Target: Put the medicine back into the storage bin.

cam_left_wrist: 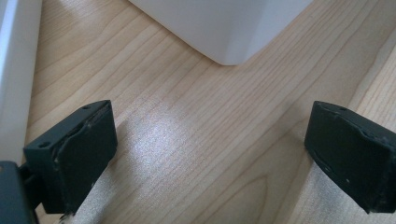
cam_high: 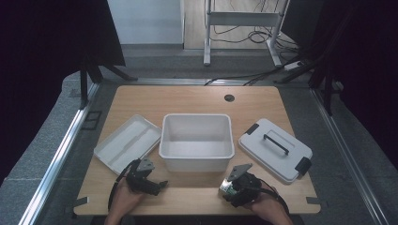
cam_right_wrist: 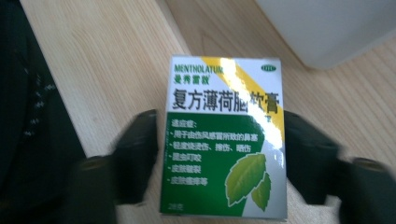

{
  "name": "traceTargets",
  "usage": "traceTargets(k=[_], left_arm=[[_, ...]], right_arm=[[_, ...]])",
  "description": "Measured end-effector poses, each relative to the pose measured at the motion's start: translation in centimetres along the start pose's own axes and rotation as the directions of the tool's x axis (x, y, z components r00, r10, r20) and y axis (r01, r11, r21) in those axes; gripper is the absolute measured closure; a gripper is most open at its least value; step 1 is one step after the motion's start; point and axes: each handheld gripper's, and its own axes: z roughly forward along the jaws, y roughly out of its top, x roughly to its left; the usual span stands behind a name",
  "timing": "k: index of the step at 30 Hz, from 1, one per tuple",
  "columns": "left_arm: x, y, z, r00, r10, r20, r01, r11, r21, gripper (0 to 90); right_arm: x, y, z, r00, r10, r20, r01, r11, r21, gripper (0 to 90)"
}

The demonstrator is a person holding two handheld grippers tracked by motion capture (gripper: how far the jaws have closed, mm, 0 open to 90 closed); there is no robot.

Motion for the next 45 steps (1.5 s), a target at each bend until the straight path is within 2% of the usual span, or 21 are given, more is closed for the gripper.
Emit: traceTargets(k=[1,6,8,19,25,33,39,45], left_arm=[[0.0,0.0,0.0,1.0000,0.000,0.000,0.000,1.0000,0.000,2.6],[0.0,0.0,0.0,1.0000,0.000,0.000,0.000,1.0000,0.000,2.6],[0.0,0.0,0.0,1.0000,0.005,0.002,-0.005,1.0000,0.005,2.3],[-0.1,0.0,0.0,0.9999,0.011,0.007,-0.011,0.9999,0.012,0.0],[-0.1,0.0,0.0,0.9999,0.011,0.007,-0.011,0.9999,0.011,0.0],[-0.1,0.0,0.0,0.9999,0.010,0.006,-0.010,0.9999,0.011,0.0],[-0.1,0.0,0.0,1.0000,0.008,0.005,-0.008,0.9999,0.011,0.0],[-0.1,0.0,0.0,1.0000,0.003,0.006,-0.003,1.0000,0.008,0.0]], right_arm=[[0.0,0.0,0.0,1.0000,-0.006,-0.003,0.006,1.000,0.005,43.3],[-0.1,0.3,-0.4,0.9992,-0.037,0.012,0.037,0.999,0.024,44.4],[0.0,0.5,-0.7,0.9993,-0.037,-0.003,0.037,0.999,0.024,44.4],[-0.2,2.5,-3.8,0.9973,-0.058,-0.044,0.058,0.998,0.010,44.5],[0.1,4.0,-5.9,0.9950,-0.070,-0.071,0.070,0.998,-0.002,44.5],[0.1,6.2,-8.3,0.9931,-0.083,-0.083,0.082,0.997,-0.017,44.5],[-0.7,7.9,-9.8,0.9940,-0.091,-0.061,0.090,0.996,-0.025,44.5],[-2.0,9.7,-10.7,0.9966,-0.076,-0.033,0.075,0.997,-0.032,44.6]])
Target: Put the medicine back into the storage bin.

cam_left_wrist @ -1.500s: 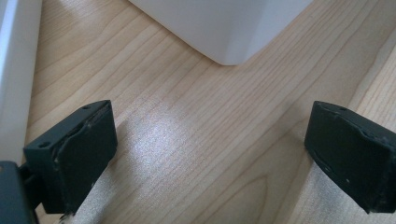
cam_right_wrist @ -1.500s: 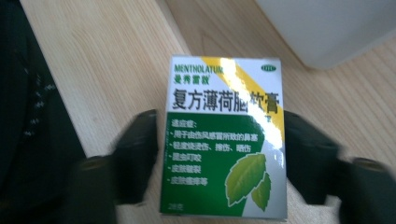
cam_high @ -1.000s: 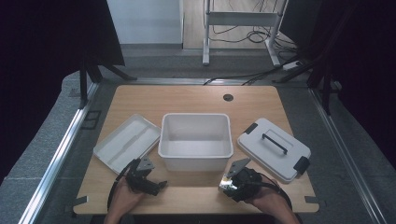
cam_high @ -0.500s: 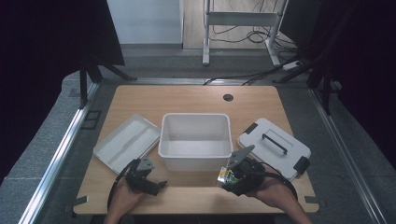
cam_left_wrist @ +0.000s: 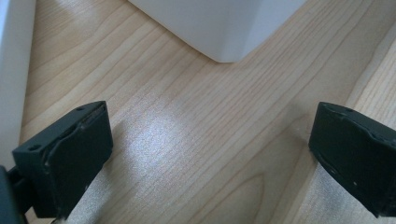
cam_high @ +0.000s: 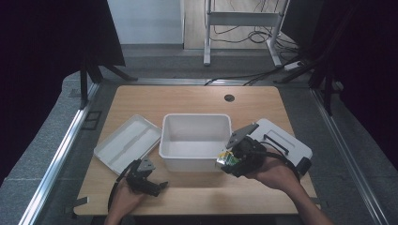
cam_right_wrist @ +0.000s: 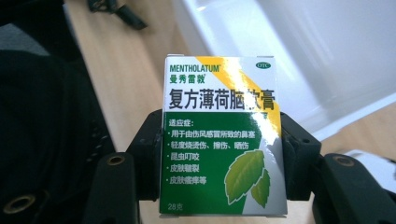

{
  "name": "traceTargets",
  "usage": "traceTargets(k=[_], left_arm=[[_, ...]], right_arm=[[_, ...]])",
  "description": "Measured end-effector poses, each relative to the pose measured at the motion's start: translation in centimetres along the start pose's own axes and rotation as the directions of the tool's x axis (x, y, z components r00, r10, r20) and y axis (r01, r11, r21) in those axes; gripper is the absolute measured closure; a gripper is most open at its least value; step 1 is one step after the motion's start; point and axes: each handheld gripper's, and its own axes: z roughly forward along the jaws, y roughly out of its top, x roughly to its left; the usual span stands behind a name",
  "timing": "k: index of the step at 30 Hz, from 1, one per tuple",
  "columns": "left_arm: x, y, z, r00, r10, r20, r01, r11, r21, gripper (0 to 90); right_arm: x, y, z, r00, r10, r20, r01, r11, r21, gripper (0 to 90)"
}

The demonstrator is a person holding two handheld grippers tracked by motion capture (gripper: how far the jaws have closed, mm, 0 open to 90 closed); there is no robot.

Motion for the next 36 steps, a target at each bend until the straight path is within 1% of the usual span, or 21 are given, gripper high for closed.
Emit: traceTargets(k=[4,7,12,16,22,26,32,35,36], left_arm=[[0.0,0.0,0.0,1.0000,0.000,0.000,0.000,1.0000,0.000,0.0],[0.0,0.0,0.0,1.0000,-0.001,-0.001,0.001,1.0000,-0.001,0.0],[0.0,0.0,0.0,1.0000,-0.003,-0.003,0.003,1.0000,0.000,0.0],[0.0,0.0,0.0,1.0000,0.000,-0.004,0.000,1.0000,0.003,0.0],[0.0,-0.1,-0.1,1.0000,-0.004,-0.006,0.004,1.0000,0.001,0.0],[0.0,-0.1,-0.1,1.0000,-0.004,-0.006,0.004,1.0000,0.002,0.0],[-0.1,-0.1,-0.1,1.0000,-0.006,-0.007,0.006,1.0000,0.001,0.0],[-0.1,-0.1,-0.1,1.0000,-0.006,-0.008,0.006,1.0000,0.001,0.0],[-0.1,-0.1,-0.1,1.0000,-0.004,-0.007,0.004,1.0000,0.002,0.0]], right_arm=[[-1.0,1.1,0.0,0.9997,0.006,0.024,-0.006,1.000,-0.011,44.6],[-1.8,1.9,0.3,0.9988,0.011,0.048,-0.011,1.000,-0.013,44.6],[-3.0,3.1,1.4,0.9966,0.022,0.079,-0.021,1.000,-0.013,44.6],[-3.8,3.8,2.6,0.9948,0.036,0.096,-0.035,0.999,-0.016,44.6],[-4.8,4.2,4.8,0.9927,0.039,0.114,-0.039,0.999,-0.003,44.6],[-5.5,4.1,6.6,0.9895,0.051,0.135,-0.053,0.998,0.014,44.6],[-6.3,3.8,8.8,0.9883,0.076,0.132,-0.081,0.996,0.031,44.5],[-6.5,3.6,9.6,0.9875,0.083,0.134,-0.089,0.995,0.038,44.5],[-6.4,3.6,9.9,0.9863,0.085,0.141,-0.093,0.995,0.045,44.5]])
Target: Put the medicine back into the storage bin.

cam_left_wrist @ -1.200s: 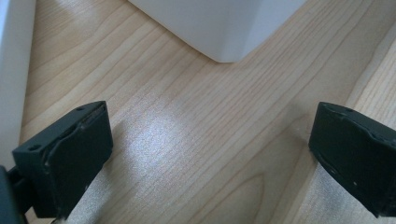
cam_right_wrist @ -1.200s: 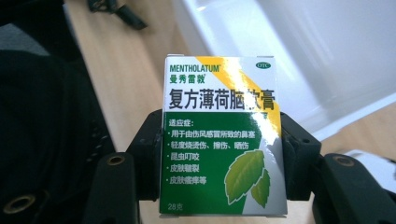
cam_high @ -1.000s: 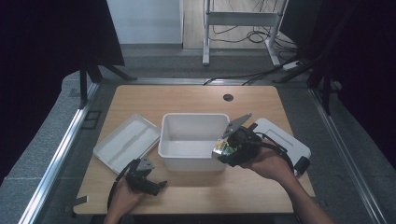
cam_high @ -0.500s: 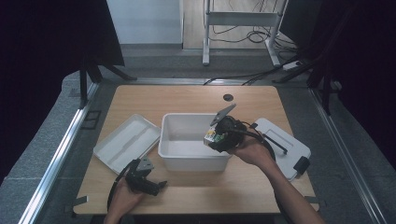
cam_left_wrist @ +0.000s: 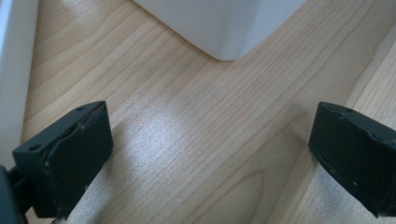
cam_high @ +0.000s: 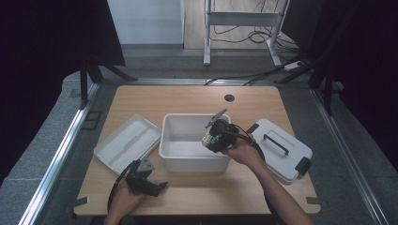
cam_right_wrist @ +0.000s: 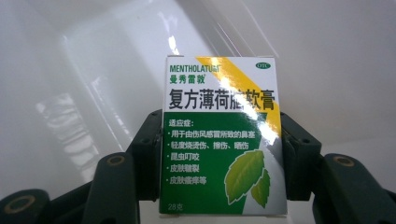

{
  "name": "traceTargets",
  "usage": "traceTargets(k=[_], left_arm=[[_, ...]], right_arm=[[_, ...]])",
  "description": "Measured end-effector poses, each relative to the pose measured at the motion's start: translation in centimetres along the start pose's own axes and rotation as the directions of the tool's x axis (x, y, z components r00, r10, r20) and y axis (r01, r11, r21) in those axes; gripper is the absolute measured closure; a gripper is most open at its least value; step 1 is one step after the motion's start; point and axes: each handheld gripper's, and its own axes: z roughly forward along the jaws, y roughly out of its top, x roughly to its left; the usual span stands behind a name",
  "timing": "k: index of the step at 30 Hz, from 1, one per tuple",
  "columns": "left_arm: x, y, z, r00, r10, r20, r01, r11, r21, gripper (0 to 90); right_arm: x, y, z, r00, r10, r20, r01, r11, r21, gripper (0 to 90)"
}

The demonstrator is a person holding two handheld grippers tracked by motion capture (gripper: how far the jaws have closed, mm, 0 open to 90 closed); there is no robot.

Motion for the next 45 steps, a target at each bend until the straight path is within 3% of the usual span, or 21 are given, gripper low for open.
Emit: traceTargets(k=[5,14,21,23,26,36,45], left_arm=[[0.0,0.0,0.0,1.0000,0.001,-0.001,-0.001,1.0000,0.001,0.0],[-0.1,-0.1,0.0,1.0000,-0.004,-0.004,0.004,1.0000,-0.002,0.0],[-0.1,-0.1,-0.1,0.9999,-0.011,-0.009,0.011,0.9999,0.000,0.0],[-0.1,-0.1,-0.1,0.9999,-0.011,-0.010,0.011,0.9999,0.001,0.0],[-0.1,-0.1,-0.1,0.9999,-0.010,-0.009,0.010,1.0000,0.001,0.0],[-0.1,-0.1,-0.1,0.9999,-0.010,-0.006,0.010,1.0000,0.000,0.0],[-0.1,-0.1,-0.1,0.9999,-0.009,-0.008,0.009,1.0000,-0.002,0.0]], right_arm=[[-0.1,0.1,0.6,0.9998,0.016,0.010,-0.016,1.000,0.014,39.3],[-0.5,0.3,-0.9,0.9988,0.046,0.013,-0.046,0.998,-0.053,31.3],[-0.3,-0.8,-2.8,0.9989,0.047,0.006,-0.046,0.993,-0.108,12.3],[-0.2,-1.3,-3.4,0.9985,0.055,0.004,-0.054,0.991,-0.120,11.2],[0.2,-2.0,-4.2,0.9978,0.065,0.012,-0.063,0.990,-0.128,0.0],[1.5,-5.0,-6.2,0.9986,0.053,-0.005,-0.053,0.984,-0.170,0.0],[1.2,-8.4,-5.9,0.9961,0.086,0.022,-0.080,0.976,-0.203,0.2]])
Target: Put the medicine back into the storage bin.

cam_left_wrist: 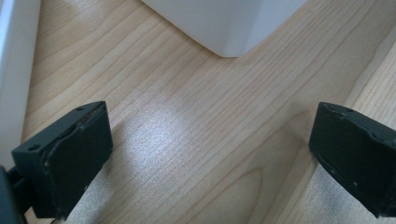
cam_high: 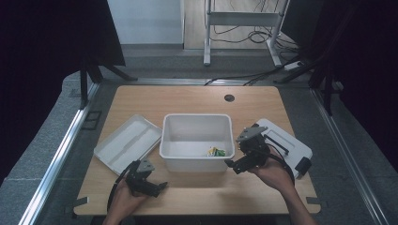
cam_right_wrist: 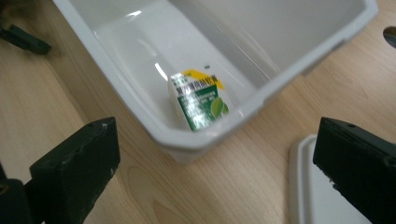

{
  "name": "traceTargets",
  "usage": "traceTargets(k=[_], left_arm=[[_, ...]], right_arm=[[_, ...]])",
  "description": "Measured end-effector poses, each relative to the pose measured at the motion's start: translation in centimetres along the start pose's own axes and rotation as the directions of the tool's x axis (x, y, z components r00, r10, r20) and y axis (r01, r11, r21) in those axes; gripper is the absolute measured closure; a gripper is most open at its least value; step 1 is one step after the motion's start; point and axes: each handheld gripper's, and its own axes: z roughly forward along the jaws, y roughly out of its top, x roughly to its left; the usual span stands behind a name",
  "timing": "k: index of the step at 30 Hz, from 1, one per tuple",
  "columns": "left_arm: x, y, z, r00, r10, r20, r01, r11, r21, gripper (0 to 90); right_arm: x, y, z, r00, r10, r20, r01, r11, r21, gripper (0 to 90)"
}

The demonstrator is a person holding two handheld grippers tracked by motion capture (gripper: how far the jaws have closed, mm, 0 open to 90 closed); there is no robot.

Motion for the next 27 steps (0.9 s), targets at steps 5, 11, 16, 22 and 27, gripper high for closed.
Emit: traceTargets(k=[5,11,16,22,27], left_arm=[[0.0,0.0,0.0,1.0000,0.001,0.001,-0.001,1.0000,0.003,0.0],[0.0,0.0,0.0,1.0000,-0.001,0.000,0.001,1.0000,0.001,0.0],[0.0,0.0,0.0,1.0000,-0.001,0.000,0.001,1.0000,0.001,0.0],[0.0,0.0,0.0,1.0000,-0.001,0.000,0.001,1.0000,0.001,0.0],[0.0,0.0,0.0,1.0000,0.001,0.002,-0.001,1.0000,0.001,0.0]], right_arm=[[-0.2,-2.4,0.9,0.9995,0.031,0.000,-0.031,0.999,-0.026,0.7],[-0.3,-5.1,2.6,0.9974,0.071,-0.002,-0.071,0.996,-0.049,1.2],[-0.2,-7.3,4.1,0.9959,0.090,0.006,-0.090,0.994,-0.055,1.2],[0.2,-9.7,5.9,0.9940,0.109,0.008,-0.108,0.993,-0.056,2.2],[0.5,-10.8,6.9,0.9949,0.100,0.014,-0.099,0.994,-0.051,1.7]])
